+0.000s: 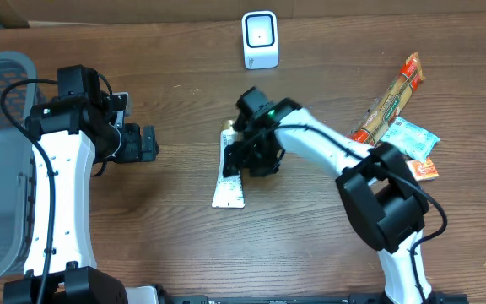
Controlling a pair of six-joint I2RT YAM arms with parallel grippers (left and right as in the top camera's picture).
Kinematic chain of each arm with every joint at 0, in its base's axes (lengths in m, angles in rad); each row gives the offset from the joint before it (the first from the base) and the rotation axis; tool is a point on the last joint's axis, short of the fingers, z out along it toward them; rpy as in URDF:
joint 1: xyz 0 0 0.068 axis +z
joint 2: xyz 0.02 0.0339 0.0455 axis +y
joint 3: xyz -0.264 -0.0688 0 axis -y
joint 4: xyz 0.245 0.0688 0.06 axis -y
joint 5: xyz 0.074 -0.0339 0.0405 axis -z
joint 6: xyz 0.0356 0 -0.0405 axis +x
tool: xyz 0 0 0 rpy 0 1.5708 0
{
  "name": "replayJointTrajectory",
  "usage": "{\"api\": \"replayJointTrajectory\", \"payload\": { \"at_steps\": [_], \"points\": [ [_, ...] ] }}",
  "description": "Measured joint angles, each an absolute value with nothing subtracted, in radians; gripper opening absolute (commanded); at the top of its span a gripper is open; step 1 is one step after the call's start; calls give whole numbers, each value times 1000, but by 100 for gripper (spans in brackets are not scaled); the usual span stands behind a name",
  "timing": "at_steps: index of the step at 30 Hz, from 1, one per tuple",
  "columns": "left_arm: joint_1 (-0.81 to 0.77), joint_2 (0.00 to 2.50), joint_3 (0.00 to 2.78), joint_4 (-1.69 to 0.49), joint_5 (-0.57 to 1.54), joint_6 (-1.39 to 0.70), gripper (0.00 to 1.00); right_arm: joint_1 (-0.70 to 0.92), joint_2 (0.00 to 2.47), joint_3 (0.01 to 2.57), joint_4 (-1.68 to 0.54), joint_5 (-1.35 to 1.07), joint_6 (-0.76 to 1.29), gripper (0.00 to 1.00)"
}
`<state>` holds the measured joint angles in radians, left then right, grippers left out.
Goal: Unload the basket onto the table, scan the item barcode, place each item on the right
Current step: 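Lift the conditioner tube up toward the white scanner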
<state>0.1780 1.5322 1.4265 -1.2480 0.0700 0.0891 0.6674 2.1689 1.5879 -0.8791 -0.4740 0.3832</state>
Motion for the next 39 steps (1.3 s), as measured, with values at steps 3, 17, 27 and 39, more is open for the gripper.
{"api": "replayJointTrajectory", "payload": {
  "at_steps": [3,17,27,39],
  "points": [
    [178,1532,1427,-1248,70,89,100,689,2162,1539,-807,-459,428,65],
    [178,1532,1427,-1249,70,89,100,687,2129,1451,-655,-517,490,4],
    [178,1532,1427,-1248,70,89,100,644,2091,1448,-767,-567,327,4],
    [178,1532,1427,-1248,70,89,99,438,1647,1439,-867,-787,144,4]
  ]
}}
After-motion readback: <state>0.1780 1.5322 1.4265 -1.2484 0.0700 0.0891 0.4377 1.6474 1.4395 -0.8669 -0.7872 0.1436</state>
